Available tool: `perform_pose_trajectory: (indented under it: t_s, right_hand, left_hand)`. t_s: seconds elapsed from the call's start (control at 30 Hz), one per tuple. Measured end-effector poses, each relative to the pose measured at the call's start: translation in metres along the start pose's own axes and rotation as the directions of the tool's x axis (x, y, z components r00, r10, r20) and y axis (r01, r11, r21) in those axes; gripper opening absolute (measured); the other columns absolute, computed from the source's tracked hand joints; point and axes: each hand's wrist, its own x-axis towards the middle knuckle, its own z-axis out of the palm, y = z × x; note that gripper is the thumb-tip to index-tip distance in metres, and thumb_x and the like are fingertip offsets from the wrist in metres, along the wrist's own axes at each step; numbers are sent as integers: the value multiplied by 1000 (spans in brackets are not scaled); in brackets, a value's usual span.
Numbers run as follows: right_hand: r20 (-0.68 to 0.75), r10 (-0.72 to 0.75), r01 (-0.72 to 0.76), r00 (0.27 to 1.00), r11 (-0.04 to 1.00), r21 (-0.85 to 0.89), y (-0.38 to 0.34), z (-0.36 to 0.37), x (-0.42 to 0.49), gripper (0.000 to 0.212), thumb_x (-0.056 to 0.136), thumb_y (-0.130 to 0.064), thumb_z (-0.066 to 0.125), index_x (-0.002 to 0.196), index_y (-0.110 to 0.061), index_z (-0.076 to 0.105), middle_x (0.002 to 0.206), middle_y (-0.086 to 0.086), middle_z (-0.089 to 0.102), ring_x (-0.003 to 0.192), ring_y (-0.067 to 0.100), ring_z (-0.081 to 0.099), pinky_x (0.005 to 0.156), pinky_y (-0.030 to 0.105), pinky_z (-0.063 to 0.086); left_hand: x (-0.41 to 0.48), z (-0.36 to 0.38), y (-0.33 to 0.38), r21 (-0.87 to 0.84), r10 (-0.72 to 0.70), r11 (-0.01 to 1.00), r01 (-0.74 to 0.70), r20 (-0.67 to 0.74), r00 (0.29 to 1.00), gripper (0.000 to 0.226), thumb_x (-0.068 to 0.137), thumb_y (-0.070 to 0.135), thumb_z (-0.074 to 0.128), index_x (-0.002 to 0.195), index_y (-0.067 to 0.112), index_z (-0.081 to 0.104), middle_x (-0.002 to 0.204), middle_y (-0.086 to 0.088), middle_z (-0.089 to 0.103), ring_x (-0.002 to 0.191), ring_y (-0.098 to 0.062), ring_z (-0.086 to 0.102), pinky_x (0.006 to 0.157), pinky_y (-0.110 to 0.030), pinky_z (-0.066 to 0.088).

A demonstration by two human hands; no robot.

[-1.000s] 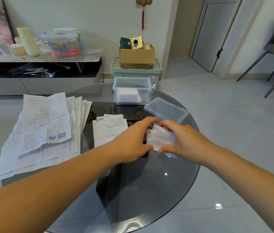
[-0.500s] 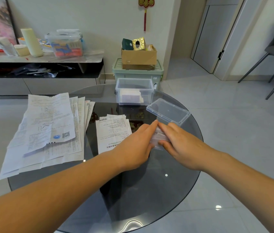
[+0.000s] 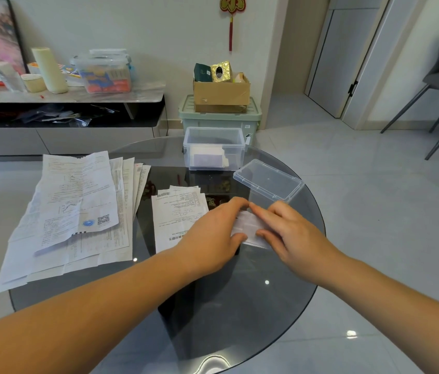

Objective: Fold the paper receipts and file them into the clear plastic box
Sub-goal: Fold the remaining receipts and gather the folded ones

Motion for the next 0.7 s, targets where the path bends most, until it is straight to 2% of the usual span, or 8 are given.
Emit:
perform_pose_trajectory:
  t_s: [0.07,0.17,0.27,0.37,0.4,0.53,0.7]
  right_hand:
    - [45,2,0,999,999,-38,-1,0,-3,59,102,-38,42,157,-25,25,111,-2,43,89,13,47,76,32,50]
    - [100,37,-34,994,999,-30,-2,0,-7,60,103,-37,41,158,-25,20,115,-5,39,92,11,46,80,25,47]
    - [10,45,-46,999,999,15,-8,-4,-4,51,103,-30,45,152,-19,37,110,-6,43,87,12,49,72,18,43]
    - [-128,-9,7,992,1000,-13,-11,-6,-1,42,99,-28,52,137,-12,55,100,0,53,76,15,53,60,24,47]
    - [-142,-13,12,990,1000,-8,-11,-5,-1,38,97,-28,54,131,-13,59,97,-2,54,75,15,53,59,23,46]
    - [-88,51,-49,995,998,31,-12,-3,-3,19,98,-26,59,115,-19,62,94,-11,49,78,9,49,65,13,34]
    - [-27,71,-70,997,996,58,-11,-13,12,6,98,-26,57,103,-29,56,91,-16,50,80,6,51,65,19,37]
  left_hand:
    - [0,1,0,-40,-30,999,29,-9,1000,52,93,23,68,137,31,40,133,6,58,118,-12,57,94,-20,45]
    - [0,3,0,-120,-79,990,77,-10,997,58,90,21,73,137,31,41,134,7,57,120,-12,57,98,-22,47]
    - [1,3,1,-178,-99,980,90,-45,994,61,89,17,74,138,32,41,132,7,58,119,-11,58,97,-18,46]
    - [2,4,3,-212,-105,974,84,-91,990,63,93,15,69,144,33,37,133,12,56,117,-4,55,87,0,37]
    - [2,4,4,-201,-100,976,79,-93,991,62,94,15,66,146,33,37,133,12,57,116,-3,55,85,2,35]
    - [-2,7,5,-101,-76,992,69,-70,995,53,98,17,61,145,30,43,135,6,59,120,-10,57,95,-13,37]
    - [6,-10,7,-108,-66,992,65,-7,998,61,96,29,64,150,32,34,141,8,54,120,-8,55,93,-11,38]
